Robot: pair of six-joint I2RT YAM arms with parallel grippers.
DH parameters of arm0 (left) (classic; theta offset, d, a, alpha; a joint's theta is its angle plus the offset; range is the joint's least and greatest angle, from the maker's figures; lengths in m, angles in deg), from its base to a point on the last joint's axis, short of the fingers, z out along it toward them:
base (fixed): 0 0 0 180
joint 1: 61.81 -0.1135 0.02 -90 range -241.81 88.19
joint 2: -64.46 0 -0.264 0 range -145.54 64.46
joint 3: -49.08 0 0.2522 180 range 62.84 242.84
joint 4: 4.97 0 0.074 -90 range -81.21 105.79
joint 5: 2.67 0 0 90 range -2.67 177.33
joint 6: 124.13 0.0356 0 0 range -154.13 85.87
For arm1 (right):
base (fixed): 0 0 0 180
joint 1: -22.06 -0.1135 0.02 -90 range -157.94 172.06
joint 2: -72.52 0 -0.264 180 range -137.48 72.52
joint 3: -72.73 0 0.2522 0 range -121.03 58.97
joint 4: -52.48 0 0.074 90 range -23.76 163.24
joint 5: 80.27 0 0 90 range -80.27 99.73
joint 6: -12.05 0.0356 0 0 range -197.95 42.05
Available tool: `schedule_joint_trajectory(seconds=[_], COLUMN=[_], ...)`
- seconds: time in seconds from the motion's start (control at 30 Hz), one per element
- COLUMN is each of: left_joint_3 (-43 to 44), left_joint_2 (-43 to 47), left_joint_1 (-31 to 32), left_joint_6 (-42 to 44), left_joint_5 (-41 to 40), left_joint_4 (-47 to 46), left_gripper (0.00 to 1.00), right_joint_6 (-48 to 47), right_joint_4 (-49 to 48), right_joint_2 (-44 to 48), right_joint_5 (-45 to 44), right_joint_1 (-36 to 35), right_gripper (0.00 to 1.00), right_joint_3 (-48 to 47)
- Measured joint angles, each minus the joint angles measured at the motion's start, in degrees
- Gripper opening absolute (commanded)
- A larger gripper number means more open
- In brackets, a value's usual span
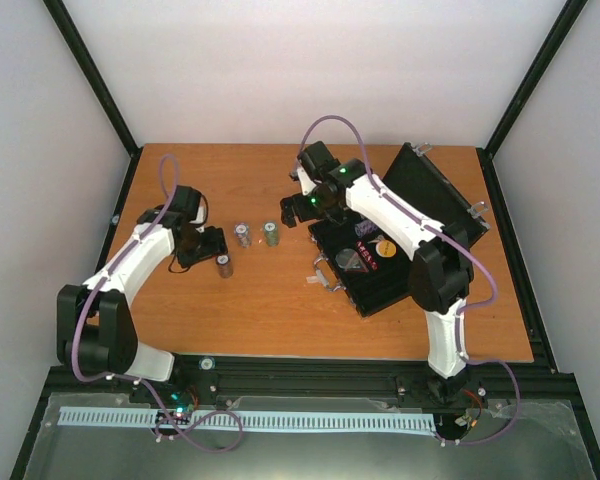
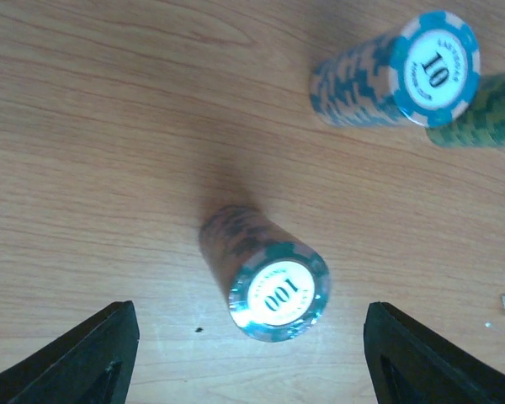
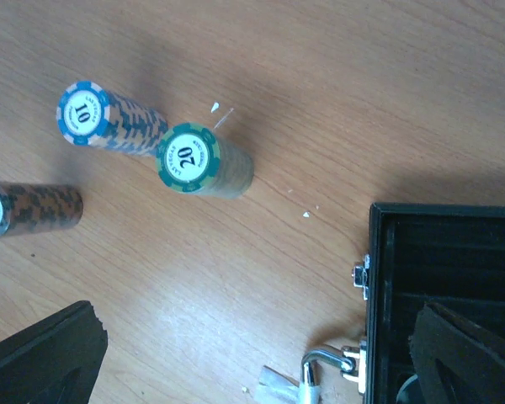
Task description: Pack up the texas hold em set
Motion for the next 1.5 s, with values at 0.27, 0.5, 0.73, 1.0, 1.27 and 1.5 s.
schedule_joint_trajectory(seconds=[0.27, 0.5, 0.73, 1.0, 1.27, 1.5], left_joint_3=[-1.4, -1.4, 1.1, 1.1, 0.3, 1.5], left_joint_2=[-7.0, -14.6, -18.1, -16.3, 3.0, 3.5], left_joint_1=[1.2, 1.3, 1.3, 1.3, 1.5, 9.0], left_joint_6=[0.4, 0.5, 1.3, 1.2, -2.7, -12.3], left_joint_5=[3.5, 3.9, 4.7, 7.4, 15.3, 21.2], left_joint_4=[-3.5, -6.5, -7.9, -7.0, -2.4, -16.1], left_gripper=[0.76, 0.72, 0.08, 0.01, 0.01, 0.01], right_joint_6=[0.1, -0.9, -2.1, -2.7, -2.9, -2.9], right_joint_4=[2.4, 4.7, 6.3, 6.8, 7.2, 6.6], right_joint_2=[-1.3, -1.9, -1.9, -0.6, 4.9, 10.6], right_joint_5=[-0.6, -1.5, -3.7, -5.7, -5.9, -6.3], right_joint_1=[-0.1, -0.1, -0.1, 1.0, 5.4, 11.0], right_gripper=[1.0, 1.0, 1.0, 1.0, 1.0, 1.0], right_joint_3=[-2.7, -4.9, -5.1, -4.0, -3.4, -1.7])
